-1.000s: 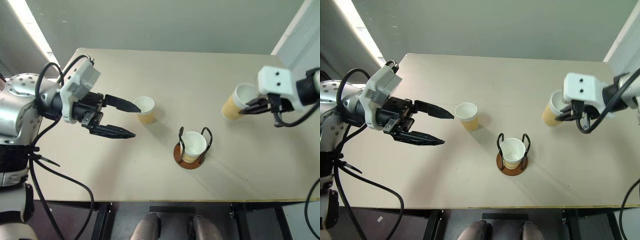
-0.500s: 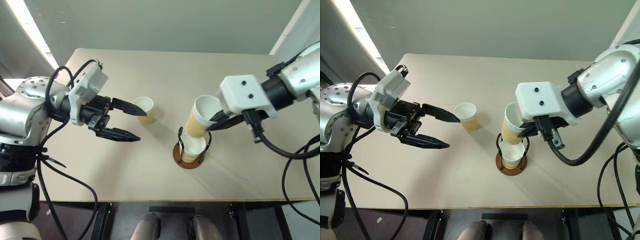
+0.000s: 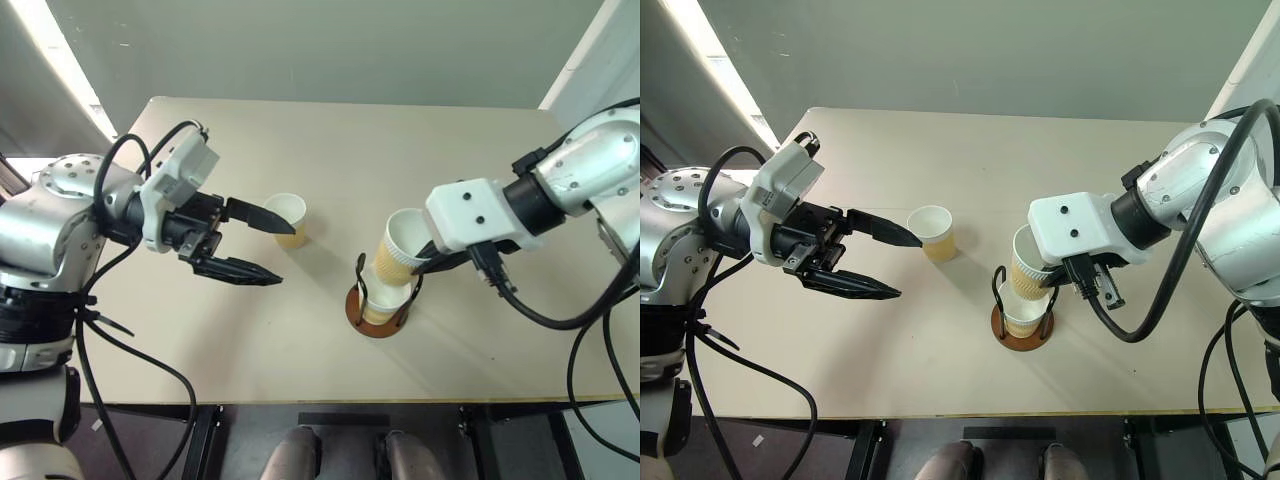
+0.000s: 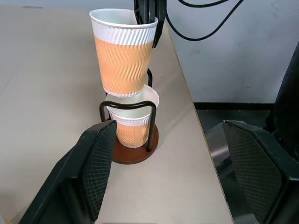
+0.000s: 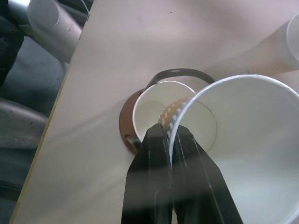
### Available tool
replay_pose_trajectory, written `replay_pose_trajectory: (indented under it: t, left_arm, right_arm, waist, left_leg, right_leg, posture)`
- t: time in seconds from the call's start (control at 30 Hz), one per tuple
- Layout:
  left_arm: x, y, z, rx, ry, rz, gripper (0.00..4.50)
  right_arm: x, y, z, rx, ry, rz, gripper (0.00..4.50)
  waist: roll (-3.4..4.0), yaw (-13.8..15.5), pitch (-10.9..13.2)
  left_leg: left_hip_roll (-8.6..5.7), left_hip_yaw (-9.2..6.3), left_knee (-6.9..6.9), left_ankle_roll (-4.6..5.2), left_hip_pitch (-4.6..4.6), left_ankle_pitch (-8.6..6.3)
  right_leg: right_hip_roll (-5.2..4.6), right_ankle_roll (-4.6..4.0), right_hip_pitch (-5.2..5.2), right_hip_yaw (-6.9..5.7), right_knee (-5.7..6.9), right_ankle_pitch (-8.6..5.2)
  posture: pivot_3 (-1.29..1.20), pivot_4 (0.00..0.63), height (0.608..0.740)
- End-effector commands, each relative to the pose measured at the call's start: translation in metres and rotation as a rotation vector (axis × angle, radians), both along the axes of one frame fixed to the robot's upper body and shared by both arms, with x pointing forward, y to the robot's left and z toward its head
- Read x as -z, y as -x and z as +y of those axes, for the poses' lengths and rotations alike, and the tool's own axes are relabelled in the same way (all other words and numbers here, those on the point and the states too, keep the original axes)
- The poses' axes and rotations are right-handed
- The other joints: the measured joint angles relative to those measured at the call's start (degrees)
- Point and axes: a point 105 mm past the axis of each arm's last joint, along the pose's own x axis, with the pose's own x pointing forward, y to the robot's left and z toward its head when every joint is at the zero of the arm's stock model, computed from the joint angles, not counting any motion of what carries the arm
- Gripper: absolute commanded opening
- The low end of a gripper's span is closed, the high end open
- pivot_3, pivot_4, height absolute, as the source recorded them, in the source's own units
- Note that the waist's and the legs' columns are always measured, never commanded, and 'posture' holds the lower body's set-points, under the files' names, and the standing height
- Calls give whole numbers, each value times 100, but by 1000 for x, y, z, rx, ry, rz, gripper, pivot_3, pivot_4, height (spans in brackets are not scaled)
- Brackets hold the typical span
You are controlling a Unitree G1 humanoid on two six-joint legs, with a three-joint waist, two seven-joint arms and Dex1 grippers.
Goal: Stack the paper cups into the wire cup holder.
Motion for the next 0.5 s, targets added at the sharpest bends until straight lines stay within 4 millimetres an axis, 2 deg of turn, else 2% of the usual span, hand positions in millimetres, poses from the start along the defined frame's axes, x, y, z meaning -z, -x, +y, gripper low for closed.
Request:
replay_pose_trajectory:
  t: [0.03, 0.5]
  left_arm:
    - [-11, 9, -2, 58, 7, -38, 3888]
    - [-28, 21, 3, 74, 97, -52, 3888]
  right_arm:
    - [-3, 4, 2, -28, 5, -28, 74]
    - [7, 2, 14, -73, 21, -18, 74]
  waist:
    - [0, 0, 0]
    - [0, -7, 0]
  left_leg:
    - [0, 0, 1, 0, 0, 0]
    - [0, 0, 0, 0, 0, 0]
  right_leg:
    - [0, 0, 0, 0, 0, 0]
    - [0, 0, 0, 0, -1, 0]
  posture:
    - [0, 150, 740]
    - [0, 150, 740]
